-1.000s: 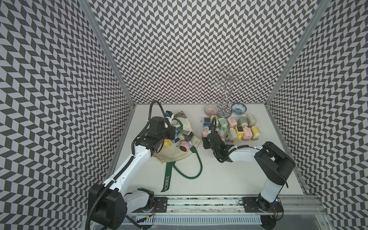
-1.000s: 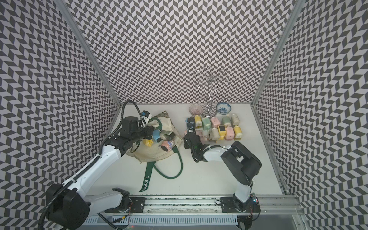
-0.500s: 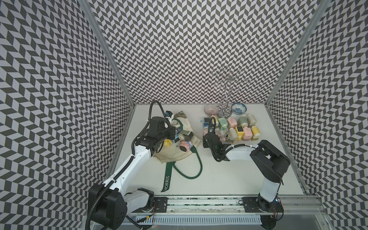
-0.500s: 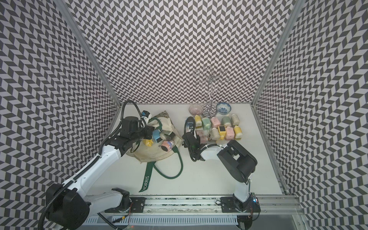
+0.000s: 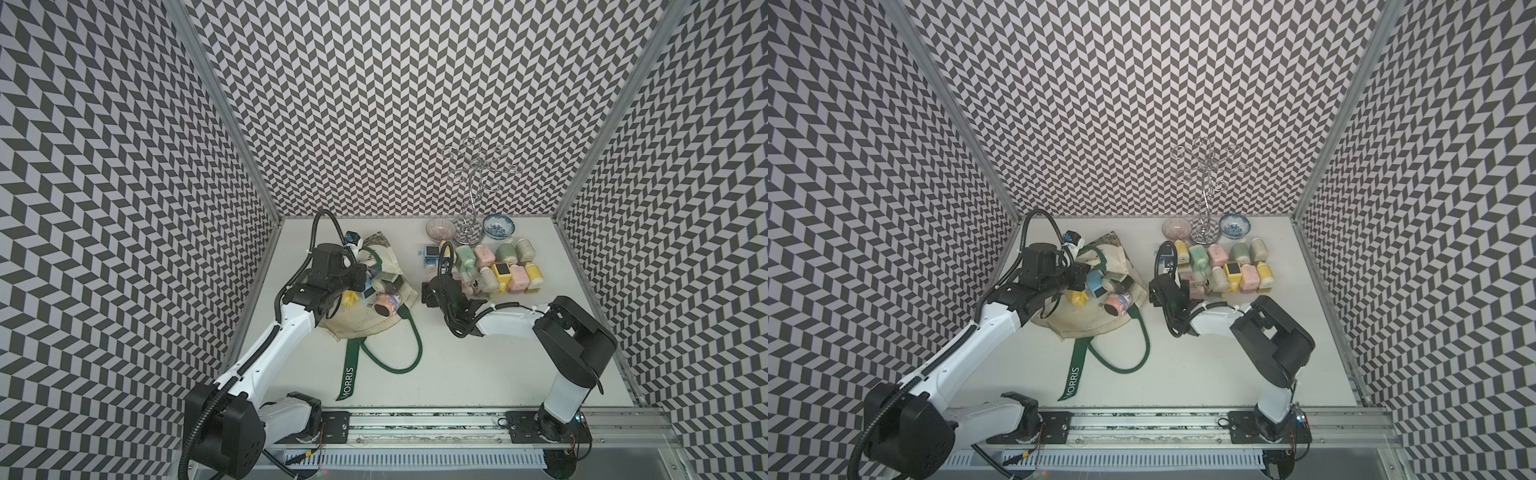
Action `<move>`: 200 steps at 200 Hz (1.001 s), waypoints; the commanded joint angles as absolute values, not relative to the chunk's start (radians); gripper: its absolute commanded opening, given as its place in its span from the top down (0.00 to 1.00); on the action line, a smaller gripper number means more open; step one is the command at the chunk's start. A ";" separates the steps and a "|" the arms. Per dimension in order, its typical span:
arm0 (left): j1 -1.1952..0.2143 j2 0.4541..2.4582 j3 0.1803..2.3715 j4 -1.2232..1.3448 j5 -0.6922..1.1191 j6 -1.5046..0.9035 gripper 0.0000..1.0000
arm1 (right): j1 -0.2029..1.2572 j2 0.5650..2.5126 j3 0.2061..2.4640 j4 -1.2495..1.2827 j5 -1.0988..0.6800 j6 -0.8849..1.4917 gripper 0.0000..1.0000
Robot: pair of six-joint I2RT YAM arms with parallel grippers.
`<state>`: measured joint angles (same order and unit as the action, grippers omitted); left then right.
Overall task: Take out the pencil sharpeners from the tote bags
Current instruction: Place the pencil sharpener at the center of the board, then pick up the pencil sharpener from the canvas bag.
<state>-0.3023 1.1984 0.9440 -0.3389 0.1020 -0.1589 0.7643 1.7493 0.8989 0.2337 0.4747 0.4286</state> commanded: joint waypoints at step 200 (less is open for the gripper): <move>-0.285 1.206 0.957 -0.387 0.080 -0.169 1.00 | 0.725 1.199 0.658 0.372 -0.164 0.162 0.10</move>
<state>-0.3023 1.1984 0.9440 -0.3389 0.1062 -0.1585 0.6991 1.2114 0.6937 0.3389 0.1394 0.1967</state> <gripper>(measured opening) 0.048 0.922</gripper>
